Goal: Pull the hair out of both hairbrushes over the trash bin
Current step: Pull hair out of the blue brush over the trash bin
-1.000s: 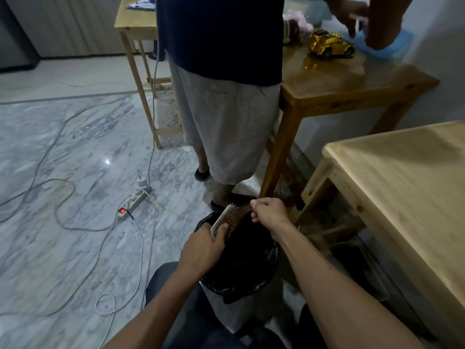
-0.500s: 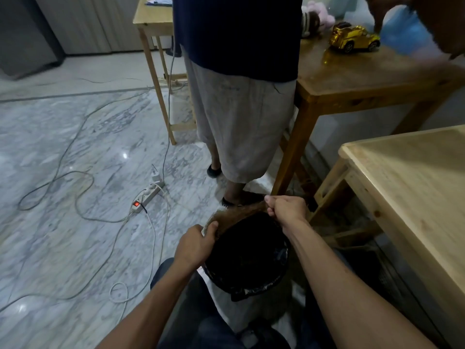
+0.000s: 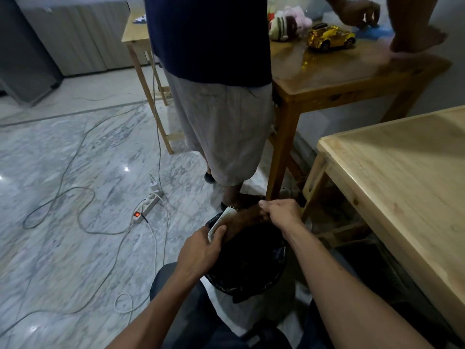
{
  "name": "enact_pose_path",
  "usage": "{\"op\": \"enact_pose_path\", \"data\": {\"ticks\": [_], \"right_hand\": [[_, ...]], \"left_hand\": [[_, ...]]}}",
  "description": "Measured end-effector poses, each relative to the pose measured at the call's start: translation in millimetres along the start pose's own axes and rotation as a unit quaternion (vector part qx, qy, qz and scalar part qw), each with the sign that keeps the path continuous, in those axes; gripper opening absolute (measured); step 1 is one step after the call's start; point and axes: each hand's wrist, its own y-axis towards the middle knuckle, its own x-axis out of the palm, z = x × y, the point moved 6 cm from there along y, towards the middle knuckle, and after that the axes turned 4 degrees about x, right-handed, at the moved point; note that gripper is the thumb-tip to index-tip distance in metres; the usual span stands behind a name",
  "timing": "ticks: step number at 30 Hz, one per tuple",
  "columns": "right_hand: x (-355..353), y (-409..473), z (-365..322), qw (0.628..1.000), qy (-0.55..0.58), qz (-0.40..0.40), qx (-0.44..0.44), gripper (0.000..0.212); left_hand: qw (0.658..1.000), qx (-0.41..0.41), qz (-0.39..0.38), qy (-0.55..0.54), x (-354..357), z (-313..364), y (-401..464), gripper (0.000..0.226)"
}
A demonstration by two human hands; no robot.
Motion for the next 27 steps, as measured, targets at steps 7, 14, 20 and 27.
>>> {"op": "enact_pose_path", "data": {"ticks": [7, 14, 20, 27], "right_hand": [[-16.1, 6.5, -4.1, 0.995, -0.001, 0.095, 0.001, 0.019], [16.0, -11.2, -17.7, 0.980, -0.094, -0.147, -0.097, 0.063], [12.7, -6.2, -9.6, 0.969, -0.208, -0.091, -0.100, 0.023], [-7.8, 4.6, -5.9, 0.988, -0.101, 0.112, 0.012, 0.029]], "left_hand": [[0.999, -0.009, 0.016, 0.037, -20.5, 0.8, 1.5, 0.053], [0.996, 0.014, 0.030, 0.087, -14.4, 14.7, 6.1, 0.054], [0.997, 0.023, 0.006, 0.076, -9.0, 5.6, -3.9, 0.053], [0.997, 0.024, 0.011, 0.068, -30.1, -1.8, -11.1, 0.053]]}}
